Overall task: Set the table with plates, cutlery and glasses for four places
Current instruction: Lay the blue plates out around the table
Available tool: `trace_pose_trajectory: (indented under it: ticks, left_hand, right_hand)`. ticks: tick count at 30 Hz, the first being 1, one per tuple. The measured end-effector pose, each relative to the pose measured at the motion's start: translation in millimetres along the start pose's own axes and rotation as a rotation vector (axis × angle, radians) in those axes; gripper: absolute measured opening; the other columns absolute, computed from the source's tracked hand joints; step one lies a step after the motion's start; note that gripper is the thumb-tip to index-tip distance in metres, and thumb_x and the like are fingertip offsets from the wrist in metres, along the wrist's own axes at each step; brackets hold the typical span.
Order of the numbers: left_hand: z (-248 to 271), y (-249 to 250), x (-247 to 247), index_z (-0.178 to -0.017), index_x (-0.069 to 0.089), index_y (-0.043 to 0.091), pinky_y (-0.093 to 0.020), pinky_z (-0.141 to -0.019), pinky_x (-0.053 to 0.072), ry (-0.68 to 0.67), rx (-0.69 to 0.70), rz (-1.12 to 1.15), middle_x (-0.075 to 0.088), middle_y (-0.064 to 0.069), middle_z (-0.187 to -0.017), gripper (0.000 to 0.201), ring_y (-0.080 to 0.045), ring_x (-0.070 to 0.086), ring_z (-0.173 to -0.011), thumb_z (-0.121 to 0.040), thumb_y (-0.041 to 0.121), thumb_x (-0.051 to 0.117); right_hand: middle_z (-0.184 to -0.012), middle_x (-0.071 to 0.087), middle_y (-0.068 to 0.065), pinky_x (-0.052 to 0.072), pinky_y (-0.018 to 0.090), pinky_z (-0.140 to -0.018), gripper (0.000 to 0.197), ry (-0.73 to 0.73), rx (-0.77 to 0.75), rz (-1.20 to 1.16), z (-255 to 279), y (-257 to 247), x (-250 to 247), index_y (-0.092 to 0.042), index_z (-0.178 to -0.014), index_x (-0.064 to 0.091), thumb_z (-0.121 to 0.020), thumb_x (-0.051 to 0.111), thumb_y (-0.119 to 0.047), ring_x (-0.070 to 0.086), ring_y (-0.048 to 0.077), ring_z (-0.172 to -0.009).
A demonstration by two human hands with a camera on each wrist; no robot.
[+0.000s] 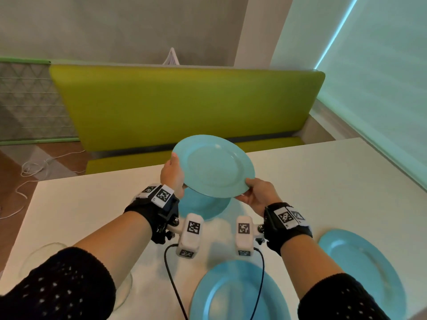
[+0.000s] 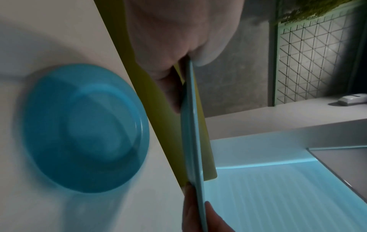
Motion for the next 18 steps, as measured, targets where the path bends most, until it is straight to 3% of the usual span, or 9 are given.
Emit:
trace_pose_trajectory:
  ticks: [3,5,8,10,12,14,16,17,18]
  left_hand:
    - [8.9,-14.9,29.2,-0.131,0.049,0.010,-0.039,-0.076,0.054,-0.082,-0.078,-0.002,0.060,-0.014,-0.125,0.047,-0.029,0.060,-0.101,-0.099,0.043,0.036]
    - [15.4,-22.3,48.1,-0.131,0.049,0.009,-0.039,-0.072,0.055,-0.131,-0.117,-0.011,0.062,-0.016,-0.116,0.043,-0.027,0.062,-0.092,-0.100,0.038,0.037]
    - [18.4,-30.4,64.5,-0.131,0.047,0.006,-0.035,-0.069,0.054,-0.133,-0.109,-0.117,0.057,-0.011,-0.100,0.039,-0.024,0.059,-0.082,-0.100,0.029,0.041]
    - [15.7,-36.2,75.1,-0.124,0.051,0.006,-0.031,-0.064,0.054,-0.125,-0.095,-0.173,0.055,-0.005,-0.088,0.032,-0.019,0.056,-0.072,-0.099,0.025,0.044]
    - [14.0,-39.8,85.4,-0.114,0.053,0.008,-0.028,-0.059,0.054,-0.138,-0.085,-0.222,0.055,-0.004,-0.084,0.024,-0.016,0.055,-0.068,-0.098,0.024,0.046]
    - [13.2,-42.1,95.5,-0.103,0.054,0.010,-0.024,-0.052,0.054,-0.154,-0.069,-0.276,0.056,-0.003,-0.081,0.015,-0.016,0.055,-0.065,-0.097,0.022,0.047]
    - [12.1,-45.0,104.3,-0.095,0.055,0.011,-0.022,-0.049,0.054,-0.164,-0.055,-0.336,0.057,-0.003,-0.080,0.012,-0.016,0.056,-0.064,-0.097,0.021,0.048]
    - [12.1,-46.7,107.9,-0.096,0.055,0.011,-0.024,-0.052,0.054,-0.169,-0.051,-0.360,0.058,-0.003,-0.079,0.012,-0.016,0.056,-0.064,-0.097,0.020,0.048]
    - [11.8,-49.0,111.2,-0.098,0.055,0.010,-0.026,-0.056,0.054,-0.172,-0.049,-0.379,0.058,-0.004,-0.079,0.012,-0.016,0.056,-0.064,-0.097,0.019,0.049]
  right_hand:
    - [-0.088,0.062,0.015,0.058,0.036,-0.048,0.030,0.035,-0.015,-0.055,-6.1,-10.1,-31.5,0.007,-0.126,0.046,-0.098,0.036,-0.002,0.064,0.027,-0.069]
    - [-0.100,0.062,0.019,0.059,0.044,-0.061,0.032,0.080,-0.017,-0.087,-12.5,-15.1,-58.0,0.006,-0.129,0.044,-0.099,0.037,-0.002,0.061,0.030,-0.075]
    - [-0.131,0.051,0.026,0.050,0.050,-0.079,0.035,0.215,-0.021,-0.144,-23.5,-18.7,-102.4,0.006,-0.134,0.039,-0.100,0.034,-0.001,0.058,0.043,-0.106]
    - [-0.136,0.047,0.027,0.052,0.050,-0.074,0.036,0.288,-0.016,-0.148,-29.6,-22.4,-132.1,0.007,-0.135,0.037,-0.100,0.033,-0.001,0.050,0.045,-0.121]
    - [-0.139,0.044,0.028,0.048,0.053,-0.085,0.037,0.346,-0.009,-0.137,-37.8,-26.3,-160.9,0.007,-0.136,0.035,-0.100,0.031,-0.001,0.047,0.044,-0.125]
    - [-0.145,0.037,0.023,0.048,0.046,-0.091,0.040,0.373,0.023,-0.110,-44.0,-28.6,-184.9,0.003,-0.140,0.030,-0.101,0.030,-0.002,0.042,0.038,-0.131]
    - [-0.149,0.031,0.018,0.057,0.032,-0.077,0.043,0.394,0.037,-0.137,-49.8,-29.2,-204.5,0.001,-0.143,0.025,-0.101,0.030,-0.004,0.039,0.035,-0.134]
    - [-0.150,0.030,0.018,0.057,0.031,-0.079,0.043,0.396,0.043,-0.154,-53.4,-28.5,-211.9,0.001,-0.144,0.024,-0.101,0.029,-0.004,0.038,0.034,-0.135]
    - [-0.150,0.029,0.018,0.052,0.034,-0.091,0.043,0.402,0.048,-0.161,-55.7,-28.4,-217.9,0.001,-0.144,0.024,-0.101,0.029,-0.004,0.038,0.034,-0.135]
Point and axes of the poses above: each hand's wrist, its own z-axis away from the middle knuckle, its own x-axis out of the palm, y = z × x, the point moved 6 cm from there along -z, towards the middle knuckle
